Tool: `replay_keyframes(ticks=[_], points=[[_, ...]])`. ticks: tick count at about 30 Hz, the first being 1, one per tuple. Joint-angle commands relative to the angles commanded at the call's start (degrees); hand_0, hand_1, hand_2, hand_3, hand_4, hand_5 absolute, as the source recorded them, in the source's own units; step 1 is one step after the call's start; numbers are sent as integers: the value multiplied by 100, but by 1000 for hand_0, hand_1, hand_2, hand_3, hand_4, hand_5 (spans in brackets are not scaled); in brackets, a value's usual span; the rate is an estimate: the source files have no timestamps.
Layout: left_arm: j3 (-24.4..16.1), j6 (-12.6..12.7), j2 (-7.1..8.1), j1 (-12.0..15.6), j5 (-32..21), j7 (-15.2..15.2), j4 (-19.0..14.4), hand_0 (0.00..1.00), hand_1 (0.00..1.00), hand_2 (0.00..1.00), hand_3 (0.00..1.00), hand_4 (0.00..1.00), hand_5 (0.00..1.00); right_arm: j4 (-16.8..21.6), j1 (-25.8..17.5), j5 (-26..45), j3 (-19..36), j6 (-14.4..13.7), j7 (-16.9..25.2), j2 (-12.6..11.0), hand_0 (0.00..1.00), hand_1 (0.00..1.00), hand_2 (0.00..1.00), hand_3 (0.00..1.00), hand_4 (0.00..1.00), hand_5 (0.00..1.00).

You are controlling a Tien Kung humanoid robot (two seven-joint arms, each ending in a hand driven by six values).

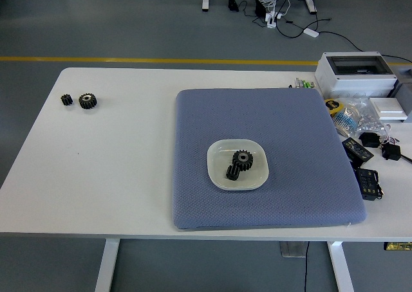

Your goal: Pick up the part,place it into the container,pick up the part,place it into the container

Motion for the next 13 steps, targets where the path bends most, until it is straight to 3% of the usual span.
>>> replay_keyframes(ticks=[4, 5, 13], points=[[-8, 0, -12, -11, 4, 5, 0, 705, 683, 724, 604, 752, 691, 39, 1, -182, 42, 200, -164, -39, 2, 2, 2, 2, 754, 551], [-10, 0, -13, -11, 5, 5, 0, 705, 683, 725, 604, 752, 691, 42, 1, -193, 43, 215, -172, -41, 2, 2, 998, 2, 736, 552], [3, 0, -13, -33, -27, 0, 0, 705, 683, 725, 604, 752, 691, 49, -9, -300, 1, 378, -249, -38, 2, 2, 998, 2, 729, 551]])
